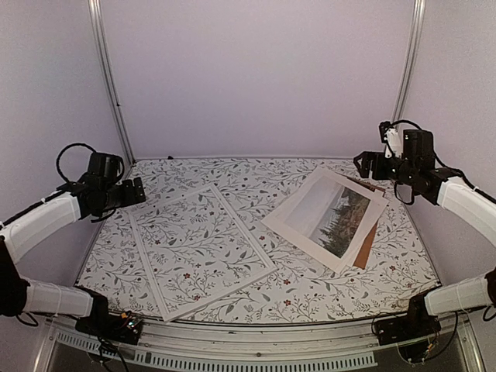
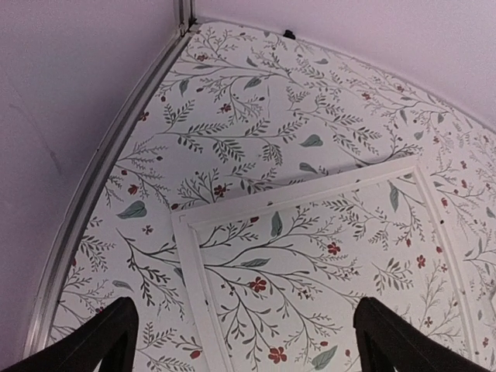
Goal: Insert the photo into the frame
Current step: Move the frame body to the center of the board.
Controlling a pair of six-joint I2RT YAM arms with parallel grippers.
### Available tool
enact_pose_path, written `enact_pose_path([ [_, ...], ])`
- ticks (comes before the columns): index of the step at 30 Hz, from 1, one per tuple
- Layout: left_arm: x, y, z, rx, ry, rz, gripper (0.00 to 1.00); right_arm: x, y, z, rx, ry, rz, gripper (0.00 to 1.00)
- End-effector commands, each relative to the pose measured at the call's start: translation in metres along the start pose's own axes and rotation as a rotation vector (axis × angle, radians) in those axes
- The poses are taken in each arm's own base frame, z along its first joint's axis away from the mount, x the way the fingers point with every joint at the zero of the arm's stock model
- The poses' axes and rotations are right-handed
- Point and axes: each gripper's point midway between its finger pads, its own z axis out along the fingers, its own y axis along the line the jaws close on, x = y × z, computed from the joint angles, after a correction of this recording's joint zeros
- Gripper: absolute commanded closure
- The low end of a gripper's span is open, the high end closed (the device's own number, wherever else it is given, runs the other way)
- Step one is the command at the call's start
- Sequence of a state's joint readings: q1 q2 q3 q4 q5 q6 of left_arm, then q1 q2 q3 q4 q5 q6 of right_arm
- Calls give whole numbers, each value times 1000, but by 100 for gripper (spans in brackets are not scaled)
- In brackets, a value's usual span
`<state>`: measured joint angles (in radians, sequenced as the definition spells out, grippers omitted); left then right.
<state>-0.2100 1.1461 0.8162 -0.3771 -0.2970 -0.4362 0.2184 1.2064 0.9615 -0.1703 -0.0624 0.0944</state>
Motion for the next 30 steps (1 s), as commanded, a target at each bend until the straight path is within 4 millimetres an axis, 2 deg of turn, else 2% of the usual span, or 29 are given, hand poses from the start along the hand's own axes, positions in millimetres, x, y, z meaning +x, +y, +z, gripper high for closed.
enact_pose_path([
  [1,52,20,18,-68,170,-48,0,4,4,12,-16,14,35,1],
  [10,120,33,33,-85,298,-121,9,17,7,27,-45,64,61,1],
  [13,135,38,38,-100,318,-133,18,24,10,31,-62,73,70,1],
  [16,140,41,43,-117,328,-123,28,29,12,35,-77,92,80,1],
  [22,146,41,57,-136,351,-85,41,37,10,39,-68,117,91,1],
  [30,139,28,77,-104,383,-45,62,38,11,36,-72,121,91,1],
])
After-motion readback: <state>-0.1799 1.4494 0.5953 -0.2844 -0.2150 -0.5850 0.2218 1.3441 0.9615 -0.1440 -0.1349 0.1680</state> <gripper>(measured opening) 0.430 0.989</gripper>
